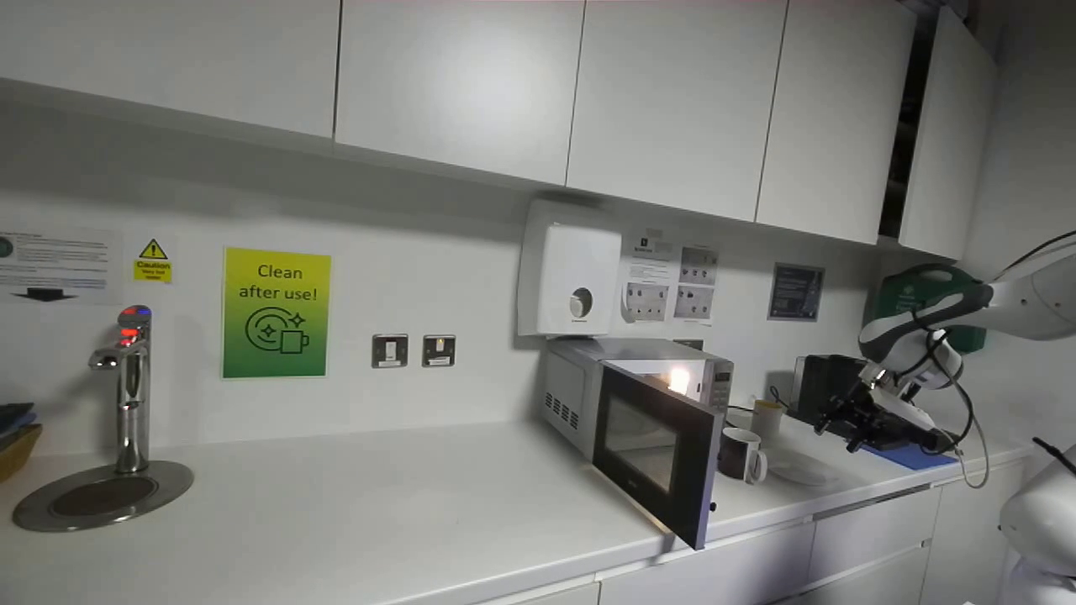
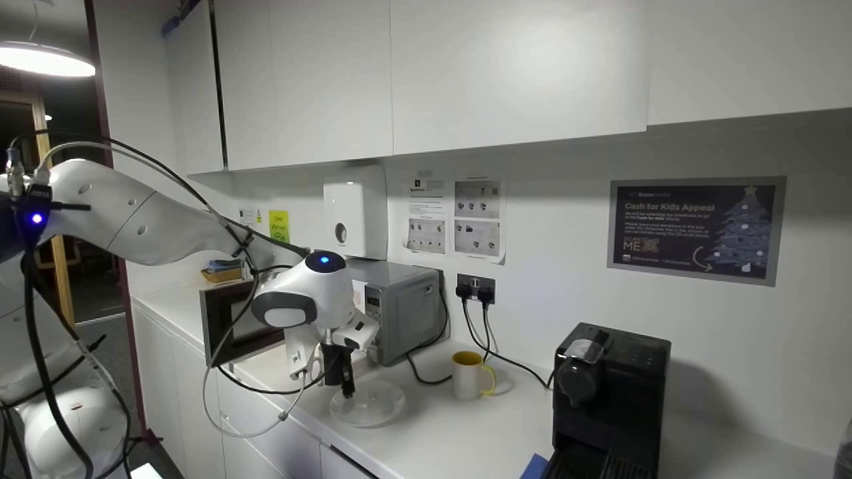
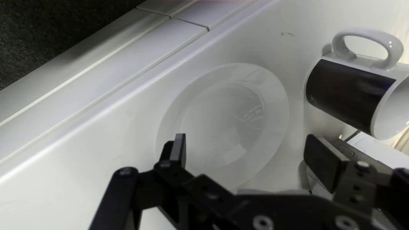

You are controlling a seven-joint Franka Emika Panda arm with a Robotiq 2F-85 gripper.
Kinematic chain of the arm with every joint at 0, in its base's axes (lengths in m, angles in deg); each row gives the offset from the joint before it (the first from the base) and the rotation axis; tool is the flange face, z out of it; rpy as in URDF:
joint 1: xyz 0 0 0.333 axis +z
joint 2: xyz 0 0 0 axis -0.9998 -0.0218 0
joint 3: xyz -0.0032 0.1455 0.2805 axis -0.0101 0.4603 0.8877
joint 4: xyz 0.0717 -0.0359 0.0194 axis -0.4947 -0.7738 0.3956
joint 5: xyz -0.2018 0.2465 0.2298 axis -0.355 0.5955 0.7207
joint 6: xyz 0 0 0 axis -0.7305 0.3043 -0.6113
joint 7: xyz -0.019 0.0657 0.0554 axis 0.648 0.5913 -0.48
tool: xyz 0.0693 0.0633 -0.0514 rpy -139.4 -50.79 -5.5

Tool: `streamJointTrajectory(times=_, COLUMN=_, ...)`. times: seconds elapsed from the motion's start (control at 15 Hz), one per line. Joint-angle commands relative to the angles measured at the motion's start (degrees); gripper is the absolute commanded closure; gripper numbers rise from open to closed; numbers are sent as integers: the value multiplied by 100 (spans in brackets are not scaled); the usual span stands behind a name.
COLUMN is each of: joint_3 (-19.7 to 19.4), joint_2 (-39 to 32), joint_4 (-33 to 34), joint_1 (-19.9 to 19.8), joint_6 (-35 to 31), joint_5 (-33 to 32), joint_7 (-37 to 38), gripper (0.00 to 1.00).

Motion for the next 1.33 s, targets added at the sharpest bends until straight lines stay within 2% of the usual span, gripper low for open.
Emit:
streamJointTrajectory(times=0.0, joint_3=-24, joint_2=-322, joint_4=186, joint_1=-101, joint_6=-217, joint_5=470, joint_7=-314, gripper=0)
streamJointTrajectory(times=0.53, joint_3=-266, joint_2=-1059, joint_4=555, joint_1=-154, joint_6=4, joint_5=1582, joint_7=-1146, gripper=0)
streamJointTrajectory(times=0.93, joint_3=-156, joint_2=-1415, joint_4=763, joint_1=-437, joint_6=261, joint_5=1873, joint_7=-1466, gripper=0)
streamJointTrajectory(times=1.27, joint_3=-177, joint_2=-1611, joint_4=905, joint_1=-683, joint_6=865, joint_5=2263, joint_7=-1888, gripper=0)
